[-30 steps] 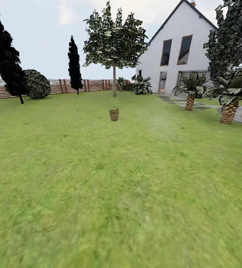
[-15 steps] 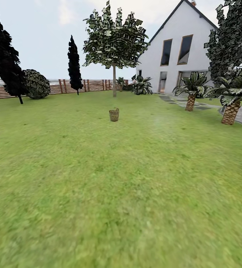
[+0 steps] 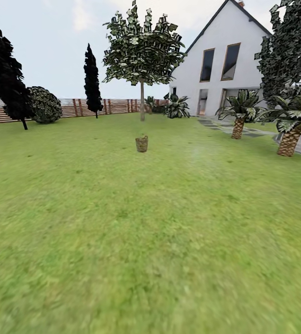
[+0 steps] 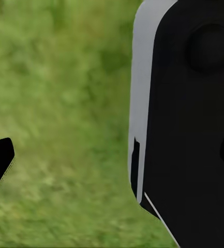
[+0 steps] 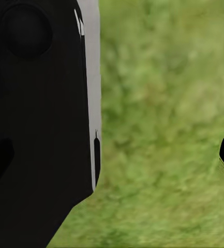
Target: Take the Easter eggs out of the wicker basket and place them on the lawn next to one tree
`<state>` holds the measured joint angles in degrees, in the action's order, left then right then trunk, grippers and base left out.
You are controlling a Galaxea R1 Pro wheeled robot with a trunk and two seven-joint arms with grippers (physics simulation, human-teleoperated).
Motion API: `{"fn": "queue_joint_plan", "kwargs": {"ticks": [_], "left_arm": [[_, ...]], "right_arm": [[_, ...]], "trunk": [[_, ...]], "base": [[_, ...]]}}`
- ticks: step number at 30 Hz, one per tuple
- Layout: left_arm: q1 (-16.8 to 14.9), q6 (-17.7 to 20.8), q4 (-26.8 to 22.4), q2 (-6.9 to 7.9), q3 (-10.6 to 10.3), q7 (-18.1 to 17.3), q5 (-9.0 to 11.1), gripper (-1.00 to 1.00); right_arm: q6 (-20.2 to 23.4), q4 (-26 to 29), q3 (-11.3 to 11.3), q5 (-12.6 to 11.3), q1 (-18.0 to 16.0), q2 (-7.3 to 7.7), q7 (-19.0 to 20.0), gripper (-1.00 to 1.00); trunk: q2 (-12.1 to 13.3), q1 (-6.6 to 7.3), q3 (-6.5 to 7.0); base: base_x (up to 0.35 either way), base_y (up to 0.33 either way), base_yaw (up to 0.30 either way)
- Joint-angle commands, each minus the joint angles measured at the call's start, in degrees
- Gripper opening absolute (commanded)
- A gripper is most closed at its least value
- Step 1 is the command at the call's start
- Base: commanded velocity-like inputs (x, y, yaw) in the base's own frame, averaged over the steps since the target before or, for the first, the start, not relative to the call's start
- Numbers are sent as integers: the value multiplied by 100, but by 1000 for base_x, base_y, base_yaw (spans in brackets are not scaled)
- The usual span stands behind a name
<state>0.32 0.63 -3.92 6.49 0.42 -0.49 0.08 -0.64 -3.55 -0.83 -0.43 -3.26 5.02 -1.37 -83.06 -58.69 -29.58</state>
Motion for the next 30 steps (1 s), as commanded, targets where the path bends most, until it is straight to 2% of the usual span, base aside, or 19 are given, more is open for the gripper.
{"fn": "queue_joint_plan", "kwargs": {"ticks": [1,30], "left_arm": [[3,7,-12,1,4,-5,1,100],[3,0,-21,-7,10,-5,1,100]], "right_arm": [[-7,-14,-11,1,-8,-1,-12,100],[-15,-14,-23,24,-8,1,-12,100]], "trunk": [[-2,-3,-4],[-2,-3,-4]], "base": [[336,0,0],[337,0,0]]}}
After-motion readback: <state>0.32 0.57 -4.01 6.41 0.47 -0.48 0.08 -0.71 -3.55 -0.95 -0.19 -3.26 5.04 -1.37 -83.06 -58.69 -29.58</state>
